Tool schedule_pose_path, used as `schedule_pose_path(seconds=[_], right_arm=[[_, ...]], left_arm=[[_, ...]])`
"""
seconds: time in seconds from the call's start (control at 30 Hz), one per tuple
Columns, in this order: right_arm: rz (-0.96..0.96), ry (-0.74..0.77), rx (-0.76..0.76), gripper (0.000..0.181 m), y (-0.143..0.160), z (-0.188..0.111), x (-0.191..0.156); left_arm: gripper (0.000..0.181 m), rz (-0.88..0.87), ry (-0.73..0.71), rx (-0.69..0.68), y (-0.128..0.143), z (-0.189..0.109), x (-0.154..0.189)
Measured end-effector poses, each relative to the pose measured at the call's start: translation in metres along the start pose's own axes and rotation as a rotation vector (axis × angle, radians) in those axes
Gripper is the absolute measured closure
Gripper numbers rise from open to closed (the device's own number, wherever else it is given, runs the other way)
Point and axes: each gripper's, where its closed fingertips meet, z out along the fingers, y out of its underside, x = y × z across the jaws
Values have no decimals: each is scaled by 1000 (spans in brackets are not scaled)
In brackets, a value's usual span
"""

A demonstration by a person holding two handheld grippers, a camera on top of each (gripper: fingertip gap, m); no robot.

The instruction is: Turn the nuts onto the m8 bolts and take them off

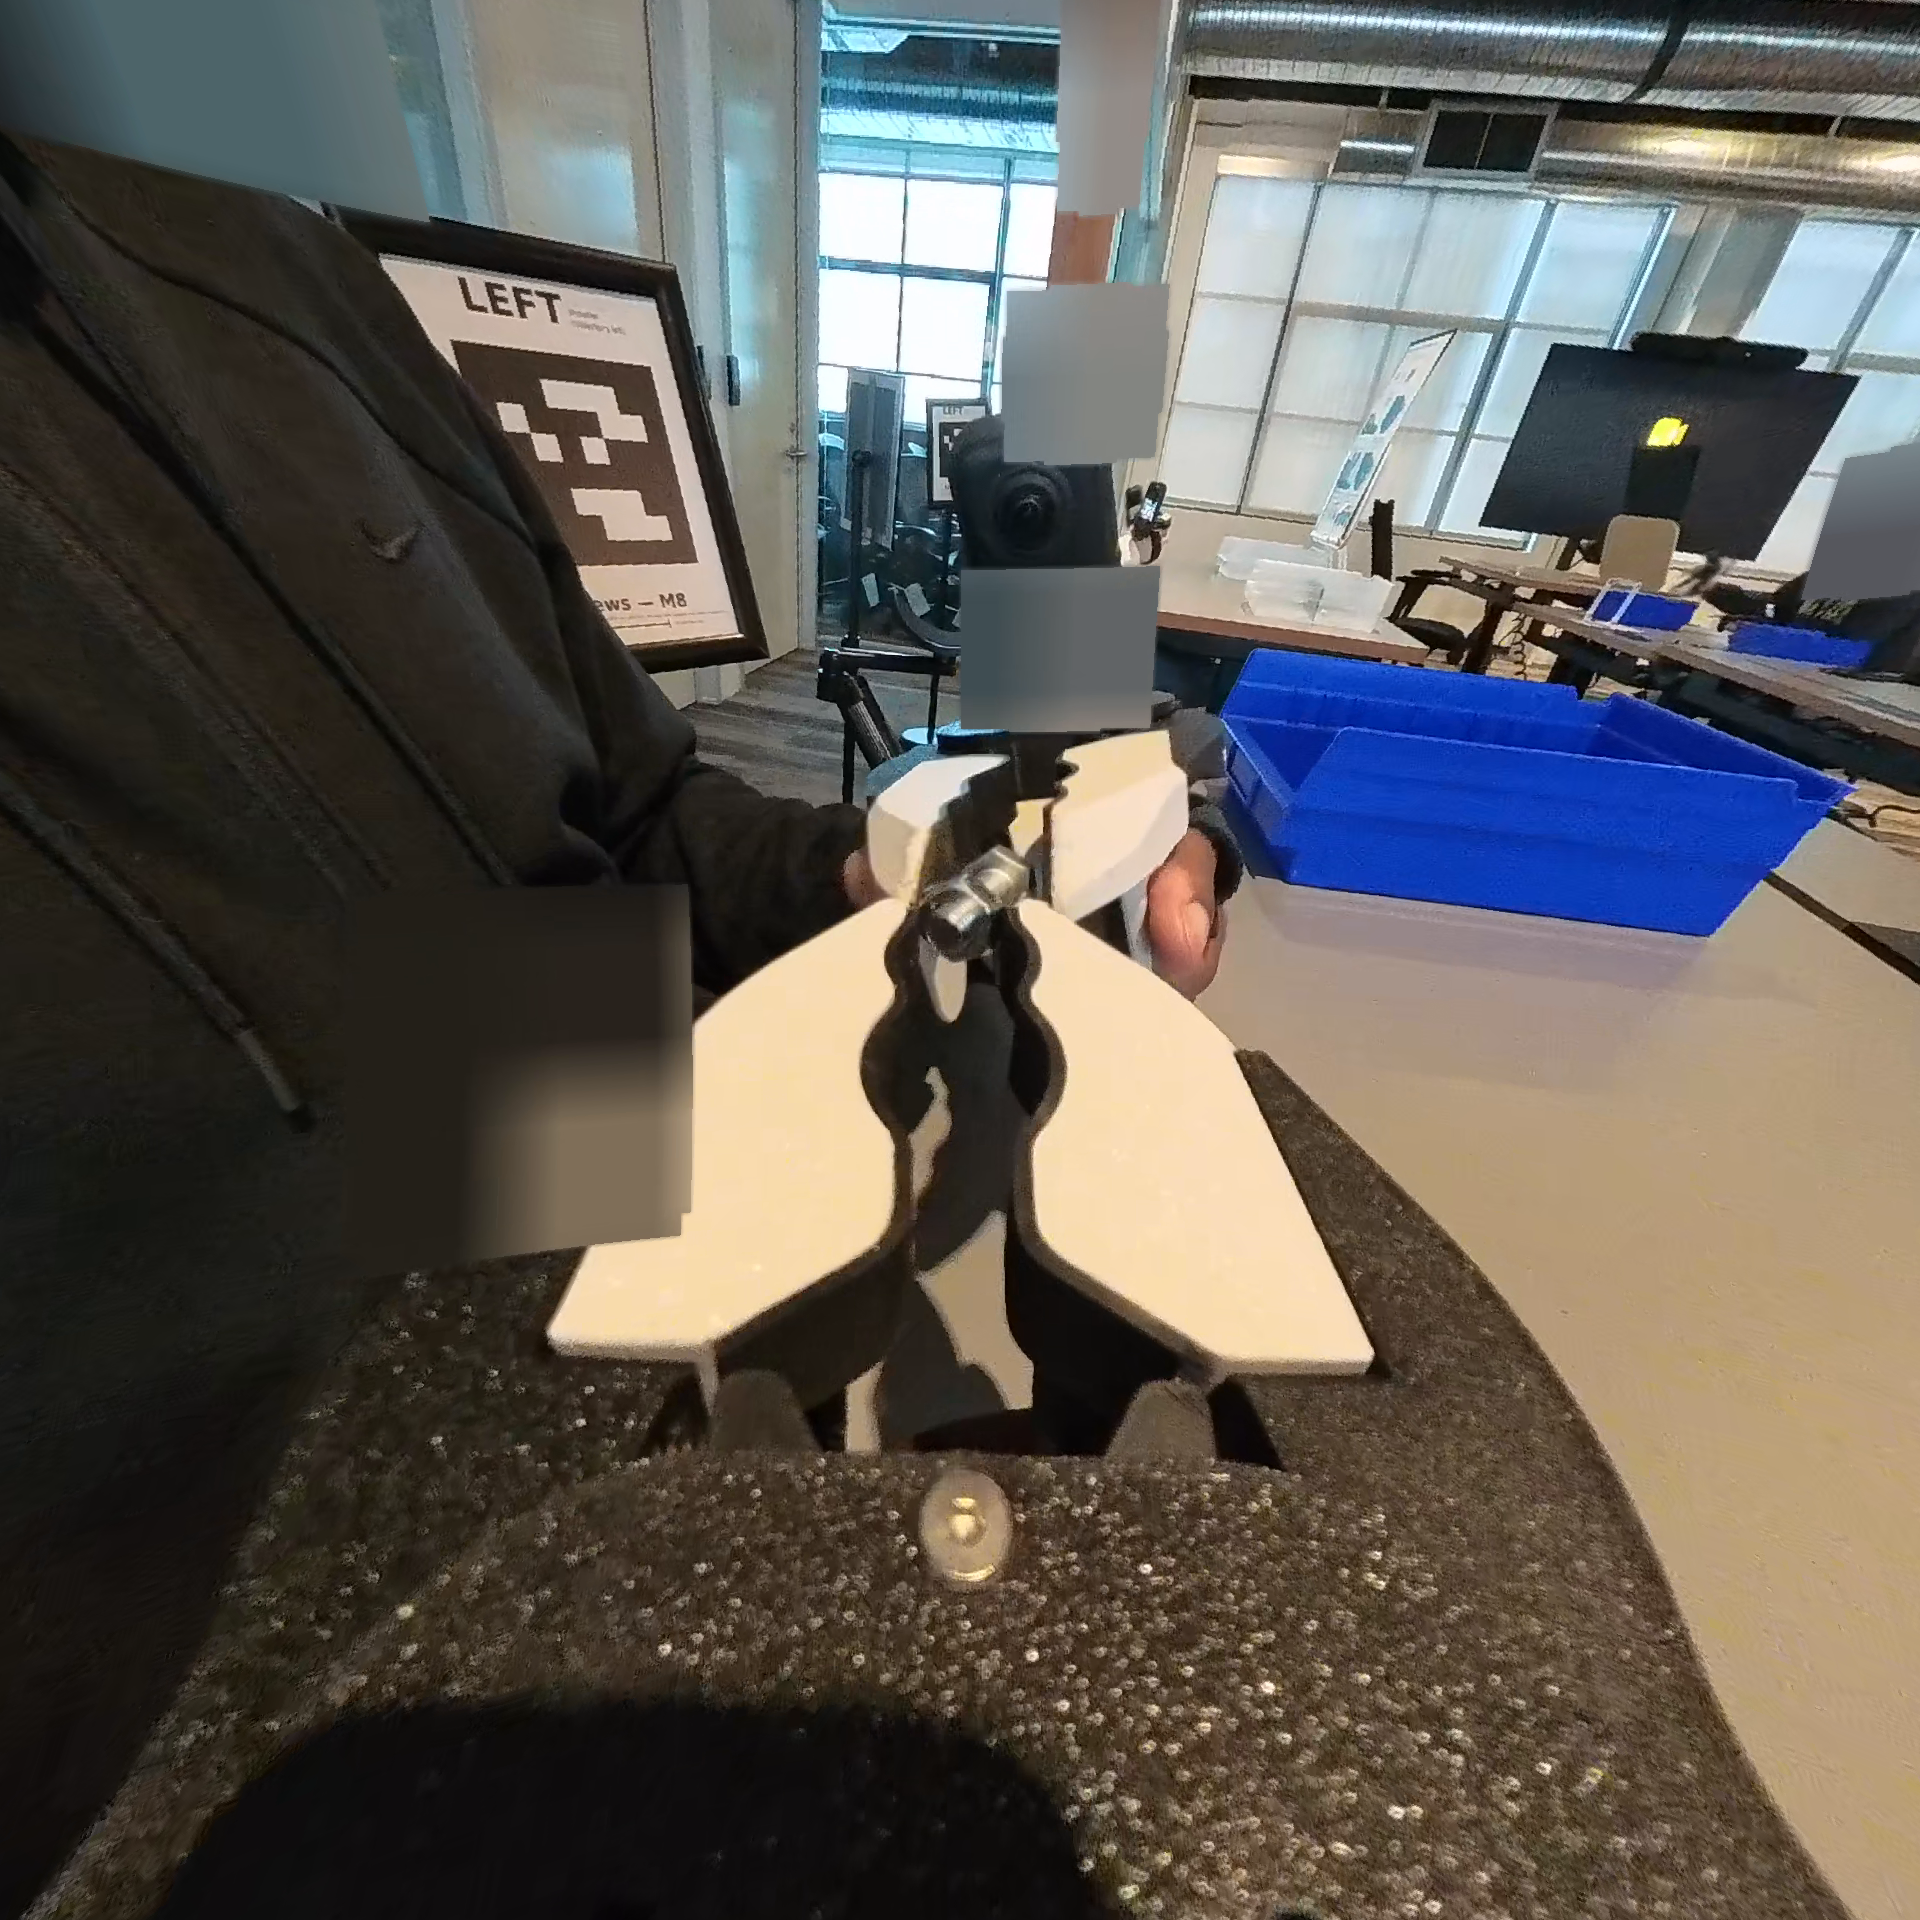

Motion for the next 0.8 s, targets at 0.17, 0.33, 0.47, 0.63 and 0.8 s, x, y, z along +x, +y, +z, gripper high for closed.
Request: schedule_pose_path(seconds=[0.17,0.33,0.47,0.63,0.8], right_arm=[[-13,15,-10,167,2,-1,1],[-17,4,5,167,-1,0,-3],[-11,-5,16,167,-3,0,-4],[-9,-12,12,167,-2,0,-5],[-17,-10,7,167,-1,0,-6]], left_arm=[[165,-1,-15,-7,0,-1,-3],[162,-11,12,-5,1,-1,1],[161,-14,21,-1,0,0,3],[166,-21,20,-3,0,-1,2],[167,-14,16,-19,1,-2,1]])
